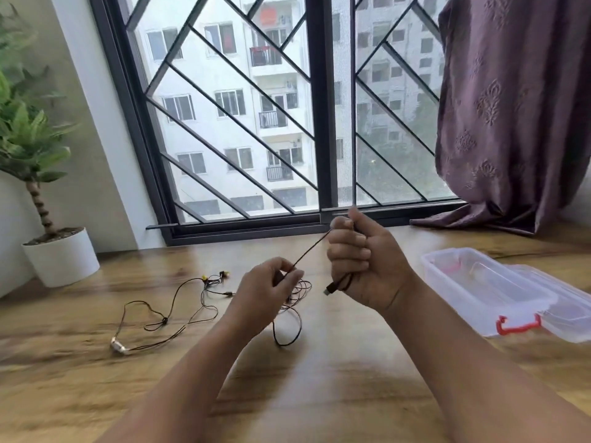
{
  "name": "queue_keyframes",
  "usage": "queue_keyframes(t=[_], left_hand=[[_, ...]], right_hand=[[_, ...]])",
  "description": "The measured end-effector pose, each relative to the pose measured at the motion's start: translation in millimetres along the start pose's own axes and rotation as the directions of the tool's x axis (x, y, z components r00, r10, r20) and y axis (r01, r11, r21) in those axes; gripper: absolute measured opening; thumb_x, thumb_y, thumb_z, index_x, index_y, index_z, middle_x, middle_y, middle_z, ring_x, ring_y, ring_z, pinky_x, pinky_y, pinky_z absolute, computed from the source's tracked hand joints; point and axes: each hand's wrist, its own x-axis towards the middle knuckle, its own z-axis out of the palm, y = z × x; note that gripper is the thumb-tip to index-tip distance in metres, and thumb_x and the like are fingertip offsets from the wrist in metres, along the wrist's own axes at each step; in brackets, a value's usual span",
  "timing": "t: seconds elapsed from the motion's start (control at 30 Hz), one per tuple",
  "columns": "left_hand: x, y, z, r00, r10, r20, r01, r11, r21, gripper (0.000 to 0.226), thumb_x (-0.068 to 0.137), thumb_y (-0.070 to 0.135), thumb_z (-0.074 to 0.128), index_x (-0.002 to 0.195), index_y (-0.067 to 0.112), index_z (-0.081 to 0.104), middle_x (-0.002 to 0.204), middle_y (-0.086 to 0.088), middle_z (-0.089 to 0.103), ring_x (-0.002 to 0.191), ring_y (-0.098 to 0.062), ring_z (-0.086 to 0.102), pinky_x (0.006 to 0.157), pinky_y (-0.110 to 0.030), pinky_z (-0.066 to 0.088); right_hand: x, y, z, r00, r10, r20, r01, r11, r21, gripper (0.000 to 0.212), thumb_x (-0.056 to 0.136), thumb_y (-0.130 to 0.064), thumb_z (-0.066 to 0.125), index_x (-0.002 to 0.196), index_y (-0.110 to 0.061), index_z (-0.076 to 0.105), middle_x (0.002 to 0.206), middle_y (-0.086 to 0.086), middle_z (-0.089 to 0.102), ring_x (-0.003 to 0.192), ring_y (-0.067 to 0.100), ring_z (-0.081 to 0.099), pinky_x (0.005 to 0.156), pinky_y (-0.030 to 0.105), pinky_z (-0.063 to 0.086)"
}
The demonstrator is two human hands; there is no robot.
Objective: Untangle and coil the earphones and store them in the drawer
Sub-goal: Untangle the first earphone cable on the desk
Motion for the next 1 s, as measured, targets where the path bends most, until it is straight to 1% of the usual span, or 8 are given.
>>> queue_keyframes(t=[0.13,0.27,0.37,0.53,0.67,0.8,0.83,1.0], left_hand=[[-9,5,14,0.976,0.08,0.204,-0.102,0.99,0.101,0.009,0.094,0.04,0.064,0.1,0.036,0.069,0.052,0.014,0.048,0.05,-0.002,0.041,0.053,-0.013,0.034],[-14,15,23,0.941,0.135,0.31,-0.193,0.967,0.163,0.018,0.095,0.037,0.064,0.11,0.032,0.073,0.069,0.013,0.059,0.066,0.006,0.053,0.064,-0.004,0.036],[-17,21,24,0.921,0.13,0.366,-0.208,0.961,0.18,0.021,0.094,0.038,0.066,0.111,0.031,0.075,0.085,0.013,0.069,0.08,0.005,0.059,0.072,-0.004,0.04],[-22,31,24,0.904,0.165,0.393,-0.232,0.964,0.13,0.018,0.094,0.03,0.068,0.108,0.024,0.077,0.062,0.033,0.058,0.066,0.022,0.054,0.064,0.0,0.034],[-23,37,21,0.889,0.22,0.401,-0.291,0.949,0.124,0.019,0.095,0.03,0.066,0.108,0.021,0.077,0.071,0.029,0.059,0.073,0.022,0.056,0.069,0.0,0.036],[-19,38,13,0.913,0.296,0.281,-0.34,0.932,0.122,0.017,0.096,0.028,0.064,0.099,0.016,0.075,0.081,0.004,0.071,0.079,-0.009,0.063,0.077,-0.029,0.05],[-18,37,9,0.919,0.318,0.232,-0.352,0.928,0.123,0.016,0.096,0.027,0.065,0.098,0.015,0.075,0.084,0.002,0.072,0.08,-0.012,0.064,0.077,-0.03,0.051],[-15,38,-1,0.922,0.384,0.039,-0.386,0.918,0.087,0.006,0.094,0.02,0.067,0.091,0.016,0.071,0.075,0.015,0.063,0.07,-0.002,0.057,0.067,-0.015,0.043]], right_hand=[[-4,-10,-3,0.97,-0.216,-0.115,0.232,0.962,0.143,0.051,0.109,-0.046,0.034,0.079,-0.014,0.062,0.06,-0.007,0.055,0.047,0.004,0.054,0.041,0.014,0.04],[-3,-13,-5,0.882,-0.4,-0.248,0.435,0.894,0.105,0.051,0.108,-0.044,0.039,0.08,-0.012,0.068,0.072,-0.005,0.067,0.062,0.01,0.069,0.049,0.022,0.052],[1,-14,-9,0.817,-0.474,-0.329,0.525,0.847,0.084,0.054,0.107,-0.046,0.038,0.081,-0.012,0.072,0.079,-0.002,0.075,0.076,0.016,0.076,0.057,0.026,0.058],[6,-15,-19,0.723,-0.551,-0.417,0.593,0.805,-0.037,0.056,0.107,-0.05,0.035,0.083,-0.013,0.07,0.085,0.002,0.077,0.083,0.02,0.078,0.065,0.029,0.061],[10,-13,-22,0.7,-0.567,-0.434,0.518,0.821,-0.238,0.052,0.108,-0.049,0.033,0.086,-0.015,0.067,0.082,0.003,0.078,0.082,0.02,0.078,0.067,0.028,0.06],[11,-7,-21,0.739,-0.538,-0.405,0.335,0.816,-0.472,0.048,0.109,-0.045,0.037,0.089,-0.013,0.067,0.082,0.007,0.076,0.079,0.023,0.076,0.065,0.029,0.059],[10,-5,-20,0.747,-0.532,-0.398,0.282,0.796,-0.535,0.048,0.109,-0.044,0.037,0.089,-0.013,0.067,0.082,0.007,0.075,0.079,0.023,0.076,0.066,0.031,0.059],[11,8,-14,0.814,-0.476,-0.333,0.048,0.626,-0.778,0.038,0.11,-0.034,0.04,0.093,-0.007,0.061,0.077,0.011,0.063,0.069,0.021,0.068,0.065,0.032,0.058]])
